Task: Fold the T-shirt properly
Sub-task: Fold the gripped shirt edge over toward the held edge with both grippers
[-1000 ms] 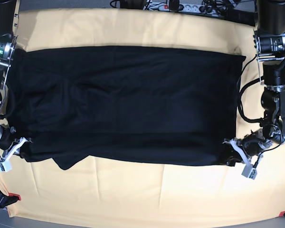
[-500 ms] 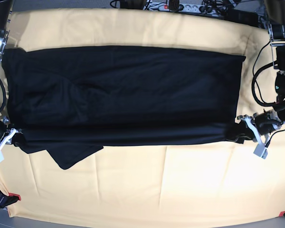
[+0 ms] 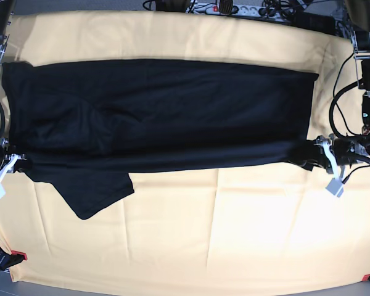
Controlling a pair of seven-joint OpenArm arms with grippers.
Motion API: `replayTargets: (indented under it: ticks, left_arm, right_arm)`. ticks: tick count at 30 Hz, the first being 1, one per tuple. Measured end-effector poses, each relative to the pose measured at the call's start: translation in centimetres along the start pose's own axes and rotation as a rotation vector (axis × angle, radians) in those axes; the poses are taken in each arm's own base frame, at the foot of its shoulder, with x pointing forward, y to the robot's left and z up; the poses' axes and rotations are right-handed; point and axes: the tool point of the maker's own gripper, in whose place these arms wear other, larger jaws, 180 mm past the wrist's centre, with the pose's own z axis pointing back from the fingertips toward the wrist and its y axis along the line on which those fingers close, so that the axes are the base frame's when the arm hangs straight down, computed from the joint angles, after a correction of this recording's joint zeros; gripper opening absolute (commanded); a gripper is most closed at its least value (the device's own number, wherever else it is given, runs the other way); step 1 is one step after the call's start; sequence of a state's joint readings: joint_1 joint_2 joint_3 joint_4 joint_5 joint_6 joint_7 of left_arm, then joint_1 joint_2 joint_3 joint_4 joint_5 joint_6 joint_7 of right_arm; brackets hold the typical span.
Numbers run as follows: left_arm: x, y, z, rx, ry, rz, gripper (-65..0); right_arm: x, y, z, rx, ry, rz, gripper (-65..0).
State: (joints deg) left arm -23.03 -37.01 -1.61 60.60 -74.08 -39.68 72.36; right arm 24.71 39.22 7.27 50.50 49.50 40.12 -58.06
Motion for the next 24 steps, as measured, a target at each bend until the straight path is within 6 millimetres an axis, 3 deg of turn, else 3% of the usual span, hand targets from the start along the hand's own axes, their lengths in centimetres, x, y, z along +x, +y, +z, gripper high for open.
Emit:
replayTargets:
  ticks: [9,18,24]
  left_arm:
    - [-0.7,-0.5,0.1,-0.028,0.040,0.008,-65.0]
    - [0.0,0.0,1.9,-0.013,0.015,0.007,-65.0]
    - [0.0,-1.0,2.0,-0.065,0.015,0.019,-65.0]
  right_arm:
    - [-0.9,-0.1,0.1,-0.003,0.045,0.000,-65.0]
    - [0.7,-1.7,3.1,-0.006,-0.015,-0.015,-65.0]
    - [-0.8,-1.8,2.8,-0.010,0.019,-0.022,-65.0]
